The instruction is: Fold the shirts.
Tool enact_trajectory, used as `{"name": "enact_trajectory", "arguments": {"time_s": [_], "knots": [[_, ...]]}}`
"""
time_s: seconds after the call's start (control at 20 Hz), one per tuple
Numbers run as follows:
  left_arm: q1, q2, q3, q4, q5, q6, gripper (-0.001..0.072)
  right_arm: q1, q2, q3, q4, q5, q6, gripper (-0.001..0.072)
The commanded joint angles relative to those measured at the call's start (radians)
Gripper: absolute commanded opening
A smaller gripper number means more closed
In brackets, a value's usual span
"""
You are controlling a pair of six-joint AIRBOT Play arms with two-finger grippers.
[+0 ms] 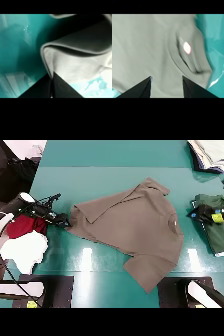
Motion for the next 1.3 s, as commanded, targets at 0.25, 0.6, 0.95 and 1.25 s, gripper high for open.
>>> {"name": "enact_trajectory", "arguments": {"time_s": [0.25,0.6,0.95,1.25], "knots": [[-0.005,0.002,0.144,-0.012,-0.099,-0.058,0.0024,-0.204,0.025,-0.320,-0.098,0.021,0.024,0.0576],[-0.005,0.002,0.152,-0.011,-0.114,-0.058,0.0024,-0.176,-0.149,-0.365,-0.061,-0.091,0.006,0.0437],[-0.005,0.018,0.152,-0.007,-0.087,-0.059,0.0023,0.029,-0.217,-0.208,0.062,-0.257,-0.010,0.0016],[-0.005,0.120,0.151,-0.008,-0.064,-0.062,0.0023,0.092,-0.322,0.214,0.055,-0.285,-0.008,0.0147]]}}
